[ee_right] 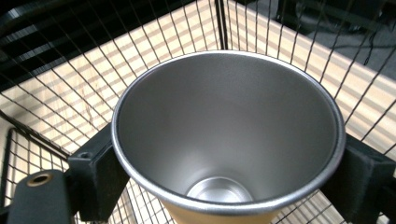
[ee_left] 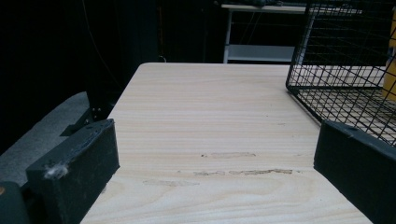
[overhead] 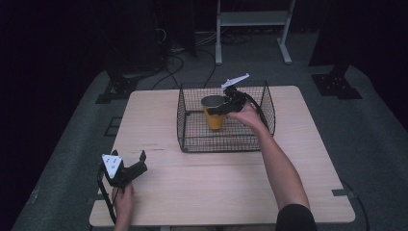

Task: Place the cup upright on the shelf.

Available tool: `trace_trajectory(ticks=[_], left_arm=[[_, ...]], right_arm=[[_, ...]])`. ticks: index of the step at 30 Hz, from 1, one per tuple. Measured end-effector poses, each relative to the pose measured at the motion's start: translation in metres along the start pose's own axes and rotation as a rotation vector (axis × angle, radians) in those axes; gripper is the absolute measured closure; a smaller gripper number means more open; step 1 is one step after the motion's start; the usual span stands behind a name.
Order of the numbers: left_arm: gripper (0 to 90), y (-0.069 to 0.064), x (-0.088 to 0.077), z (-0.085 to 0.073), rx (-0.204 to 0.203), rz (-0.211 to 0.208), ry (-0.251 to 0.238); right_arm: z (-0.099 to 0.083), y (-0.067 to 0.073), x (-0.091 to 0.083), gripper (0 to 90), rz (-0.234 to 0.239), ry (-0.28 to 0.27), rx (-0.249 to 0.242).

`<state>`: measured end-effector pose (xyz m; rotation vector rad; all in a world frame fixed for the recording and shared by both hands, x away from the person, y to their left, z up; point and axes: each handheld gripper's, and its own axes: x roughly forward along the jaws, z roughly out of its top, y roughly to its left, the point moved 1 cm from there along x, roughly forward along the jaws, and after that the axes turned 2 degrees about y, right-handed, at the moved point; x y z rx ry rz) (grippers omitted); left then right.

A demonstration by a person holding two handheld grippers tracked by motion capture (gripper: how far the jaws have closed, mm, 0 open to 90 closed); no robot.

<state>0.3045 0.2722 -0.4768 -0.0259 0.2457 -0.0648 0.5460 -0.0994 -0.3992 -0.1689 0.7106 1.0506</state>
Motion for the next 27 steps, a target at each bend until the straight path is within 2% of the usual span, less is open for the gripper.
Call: trace_trajectory(ticks=[7,11,20,27], left_arm=[[0.0,0.0004,0.0001,0.0000,-0.003,0.000,-0.001],[0.0,0.0004,-0.0001,0.0000,-0.003,-0.001,0.000],[0.0,0.0002,-0.0001,-0.0001,-0.001,-0.001,0.000],[0.0,0.0000,0.0000,0.0000,0.000,0.000,0.000]], right_arm=[[-0.0059,-0.0014,0.0122,12.3,0.001,0.031,-0.007],[-0.0062,-0.0017,0.0126,12.2,-0.003,0.026,-0.010],[-0.0077,0.0039,0.0109,12.1,-0.025,0.039,-0.059],[-0.0096,0.0059,0.0084,11.8,-0.035,0.050,-0.071]])
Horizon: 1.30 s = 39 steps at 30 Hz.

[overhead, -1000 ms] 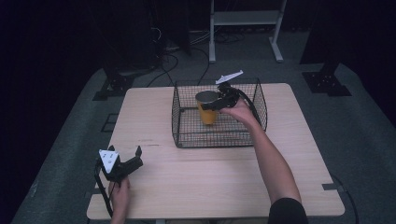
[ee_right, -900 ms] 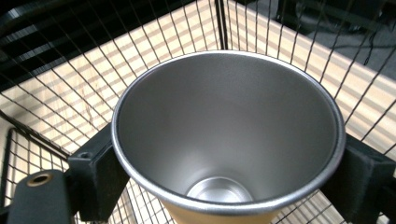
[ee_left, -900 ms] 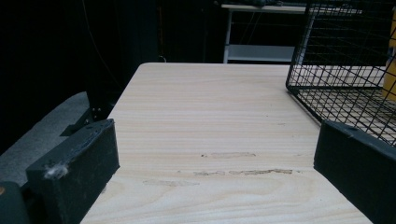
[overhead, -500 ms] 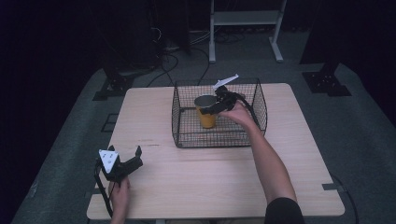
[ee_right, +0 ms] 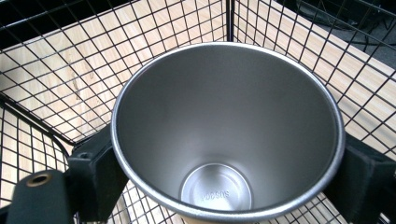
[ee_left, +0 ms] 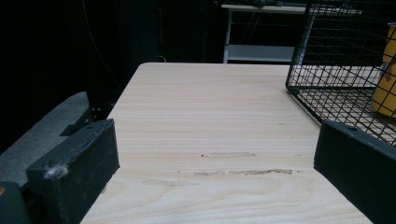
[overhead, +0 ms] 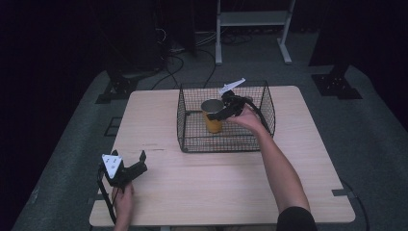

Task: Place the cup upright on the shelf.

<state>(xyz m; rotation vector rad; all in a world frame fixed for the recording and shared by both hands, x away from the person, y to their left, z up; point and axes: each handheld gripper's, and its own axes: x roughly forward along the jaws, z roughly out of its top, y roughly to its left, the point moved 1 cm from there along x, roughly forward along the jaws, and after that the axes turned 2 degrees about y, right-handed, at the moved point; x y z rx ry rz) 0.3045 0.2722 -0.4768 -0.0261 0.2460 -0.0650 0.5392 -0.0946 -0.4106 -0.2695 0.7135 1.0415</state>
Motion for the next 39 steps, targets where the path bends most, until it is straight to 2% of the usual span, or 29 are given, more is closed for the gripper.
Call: trace_trajectory(ticks=[6,14,18,29,39], left_arm=[[0.0,0.000,0.000,0.000,0.000,0.001,0.000],[0.0,0.000,0.000,0.000,0.000,0.002,0.000],[0.0,0.000,0.000,0.000,0.002,0.003,0.000],[0.0,-0.001,0.000,0.000,0.003,0.003,0.000],[0.0,-0.001,0.000,0.000,0.003,0.002,-0.001]], right_arm=[[-0.003,0.002,-0.001,10.7,-0.010,-0.015,-0.005],[-0.002,0.004,-0.004,8.4,-0.028,-0.006,-0.019],[-0.002,0.006,-0.004,5.0,-0.037,-0.014,-0.025],[0.004,0.007,-0.013,2.6,-0.055,-0.072,-0.021],[0.011,0.011,-0.034,2.7,-0.050,-0.140,-0.005]])
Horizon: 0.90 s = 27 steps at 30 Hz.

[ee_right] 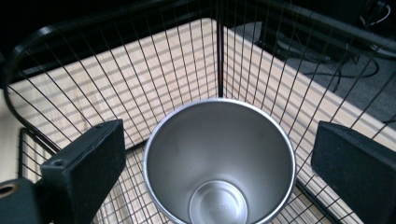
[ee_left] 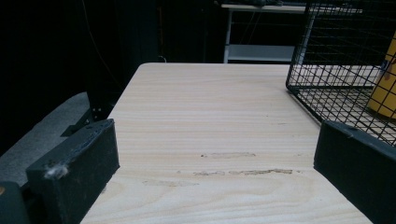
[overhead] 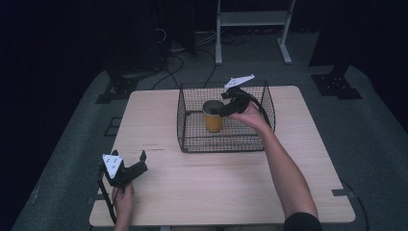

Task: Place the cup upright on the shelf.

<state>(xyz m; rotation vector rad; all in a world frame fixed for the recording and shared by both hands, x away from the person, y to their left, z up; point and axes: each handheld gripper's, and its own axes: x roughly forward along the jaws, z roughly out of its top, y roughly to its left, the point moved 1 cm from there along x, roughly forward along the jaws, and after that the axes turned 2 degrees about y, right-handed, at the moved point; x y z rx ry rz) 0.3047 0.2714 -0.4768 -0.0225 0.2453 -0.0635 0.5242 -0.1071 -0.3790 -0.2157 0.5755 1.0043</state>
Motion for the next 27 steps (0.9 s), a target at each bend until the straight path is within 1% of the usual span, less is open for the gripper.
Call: trace_trajectory(ticks=[2,5,8,11,12,17,20,21,23,27], left_arm=[[0.0,0.000,0.000,0.000,0.000,0.000,-0.001],[0.0,0.000,0.000,0.000,0.001,0.002,0.000],[0.0,0.000,0.000,0.000,0.002,0.002,-0.001],[0.0,0.000,0.000,0.000,0.000,0.002,0.000],[0.0,0.000,0.000,0.000,0.001,0.000,0.000],[0.0,0.000,0.000,0.000,0.003,0.000,-0.002],[0.0,0.000,0.000,0.000,0.002,-0.002,0.000],[0.0,0.000,0.000,0.000,0.002,-0.002,0.000],[0.0,-0.001,0.000,0.000,0.004,0.000,0.000],[0.0,0.000,0.000,0.000,0.003,-0.002,-0.001]], right_arm=[[0.003,0.001,-0.008,2.7,0.009,-0.019,0.007],[0.006,0.003,-0.015,2.7,0.014,-0.032,0.002],[0.008,0.005,-0.022,2.7,0.032,-0.049,0.010],[0.008,0.007,-0.025,2.7,0.037,-0.051,0.009],[0.008,0.009,-0.028,2.7,0.046,-0.052,0.011],[0.010,0.015,-0.033,2.7,0.057,-0.055,0.005],[0.011,0.022,-0.038,2.7,0.063,-0.052,-0.011],[0.011,0.022,-0.038,2.7,0.063,-0.052,-0.011],[0.012,0.027,-0.043,2.9,0.075,-0.060,-0.013],[0.011,0.031,-0.048,3.1,0.083,-0.052,-0.015]])
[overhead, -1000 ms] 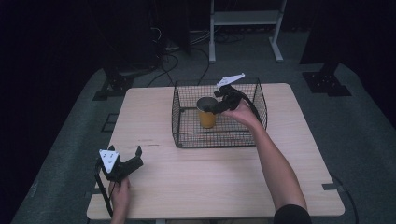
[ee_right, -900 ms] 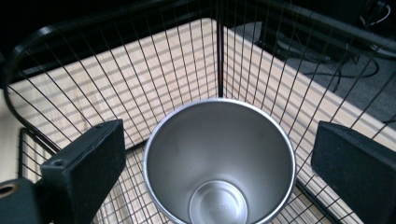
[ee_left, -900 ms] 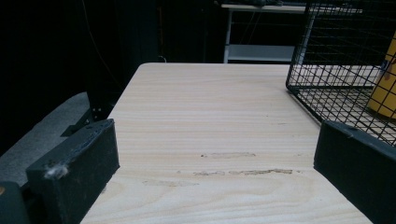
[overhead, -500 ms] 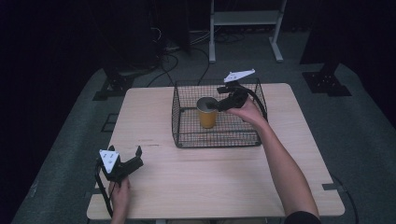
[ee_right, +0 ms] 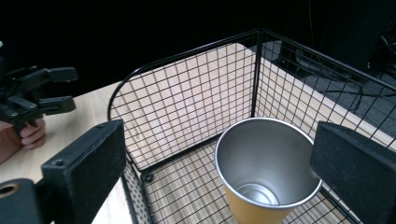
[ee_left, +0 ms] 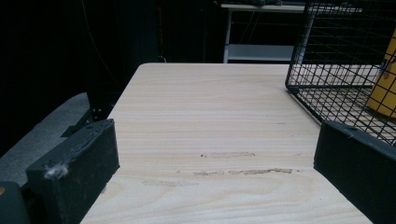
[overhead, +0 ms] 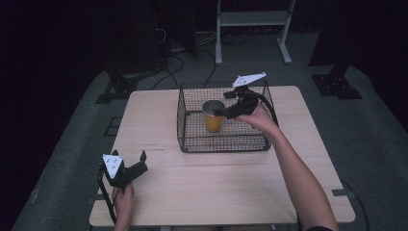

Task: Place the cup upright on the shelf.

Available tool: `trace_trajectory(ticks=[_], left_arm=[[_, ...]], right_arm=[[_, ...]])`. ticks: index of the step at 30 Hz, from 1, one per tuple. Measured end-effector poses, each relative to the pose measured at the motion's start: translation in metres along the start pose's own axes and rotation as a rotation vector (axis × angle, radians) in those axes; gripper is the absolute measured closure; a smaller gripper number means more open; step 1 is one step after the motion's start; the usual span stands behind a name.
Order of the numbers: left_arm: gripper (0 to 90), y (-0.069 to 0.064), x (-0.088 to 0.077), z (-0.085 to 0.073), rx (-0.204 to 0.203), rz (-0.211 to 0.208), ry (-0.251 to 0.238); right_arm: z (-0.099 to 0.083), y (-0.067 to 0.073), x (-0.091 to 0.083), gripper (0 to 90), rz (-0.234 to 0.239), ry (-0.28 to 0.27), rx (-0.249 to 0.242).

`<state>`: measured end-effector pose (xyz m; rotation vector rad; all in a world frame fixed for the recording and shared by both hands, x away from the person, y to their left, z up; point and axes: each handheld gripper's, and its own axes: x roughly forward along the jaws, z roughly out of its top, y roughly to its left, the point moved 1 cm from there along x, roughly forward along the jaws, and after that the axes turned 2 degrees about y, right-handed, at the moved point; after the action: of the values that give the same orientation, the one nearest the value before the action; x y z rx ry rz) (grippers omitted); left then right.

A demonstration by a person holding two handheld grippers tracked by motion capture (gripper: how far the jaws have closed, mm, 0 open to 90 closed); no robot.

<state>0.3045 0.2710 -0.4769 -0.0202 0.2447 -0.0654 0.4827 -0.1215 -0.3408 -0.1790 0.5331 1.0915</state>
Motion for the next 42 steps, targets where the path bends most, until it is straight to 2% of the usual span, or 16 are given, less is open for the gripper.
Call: trace_trajectory(ticks=[8,21,27,35,42], left_arm=[[0.0,-0.001,0.000,0.000,0.005,0.002,0.000],[0.0,-0.001,0.000,0.000,0.011,0.003,0.002],[0.0,-0.001,0.000,0.000,0.011,0.003,0.001],[0.0,-0.001,0.000,0.000,0.012,0.003,0.001],[0.0,-0.001,0.000,0.000,0.015,0.003,0.001]], right_arm=[[-0.005,0.006,-0.008,4.7,0.012,-0.004,-0.001],[-0.015,0.016,-0.033,4.7,0.025,-0.002,0.015],[-0.020,0.022,-0.043,4.7,0.025,-0.015,0.018],[-0.028,0.028,-0.054,4.7,0.026,-0.005,0.017],[-0.038,0.028,-0.063,4.7,0.019,-0.010,0.029]])
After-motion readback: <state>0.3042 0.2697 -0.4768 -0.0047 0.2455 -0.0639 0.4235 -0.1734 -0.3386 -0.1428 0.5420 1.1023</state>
